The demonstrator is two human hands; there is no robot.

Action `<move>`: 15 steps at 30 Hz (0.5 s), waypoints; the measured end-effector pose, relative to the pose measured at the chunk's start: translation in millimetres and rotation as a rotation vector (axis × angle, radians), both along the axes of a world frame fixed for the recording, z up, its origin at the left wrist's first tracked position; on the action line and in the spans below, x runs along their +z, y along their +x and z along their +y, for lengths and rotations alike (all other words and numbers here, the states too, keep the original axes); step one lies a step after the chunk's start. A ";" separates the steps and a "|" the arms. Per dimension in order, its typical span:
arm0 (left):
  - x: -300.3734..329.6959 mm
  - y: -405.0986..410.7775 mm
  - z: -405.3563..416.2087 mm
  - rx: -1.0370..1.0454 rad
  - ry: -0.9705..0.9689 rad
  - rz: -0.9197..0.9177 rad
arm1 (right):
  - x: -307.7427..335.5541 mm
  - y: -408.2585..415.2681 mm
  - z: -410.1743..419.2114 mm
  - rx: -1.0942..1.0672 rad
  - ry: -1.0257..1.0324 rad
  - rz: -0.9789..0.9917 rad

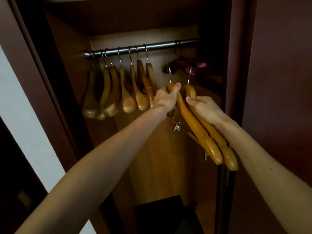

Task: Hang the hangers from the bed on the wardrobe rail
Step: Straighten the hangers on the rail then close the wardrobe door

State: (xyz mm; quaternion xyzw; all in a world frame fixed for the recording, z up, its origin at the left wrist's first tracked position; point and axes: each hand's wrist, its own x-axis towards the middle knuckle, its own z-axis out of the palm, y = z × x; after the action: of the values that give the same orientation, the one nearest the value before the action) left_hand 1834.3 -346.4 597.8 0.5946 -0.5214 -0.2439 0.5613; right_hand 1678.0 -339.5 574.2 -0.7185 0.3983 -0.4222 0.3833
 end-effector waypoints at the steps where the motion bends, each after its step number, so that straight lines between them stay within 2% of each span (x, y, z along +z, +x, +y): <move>1: 12.8 3.9 -5.5 0.022 0.002 0.004 | 9.2 3.8 -7.4 -0.023 -0.016 0.012; 8: 84.5 31.1 -47.9 0.157 -0.012 -0.115 | 70.2 45.0 -63.1 -0.138 -0.199 0.203; 15: 111.5 49.3 -100.6 0.162 0.014 -0.159 | 110.5 79.3 -119.2 -0.235 -0.345 0.357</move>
State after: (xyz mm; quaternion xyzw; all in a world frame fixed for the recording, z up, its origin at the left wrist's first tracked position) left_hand 1883.6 -446.9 709.3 0.6563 -0.5129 -0.1534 0.5316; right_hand 1757.3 -458.7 684.7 -0.7850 0.4624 -0.3921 0.1273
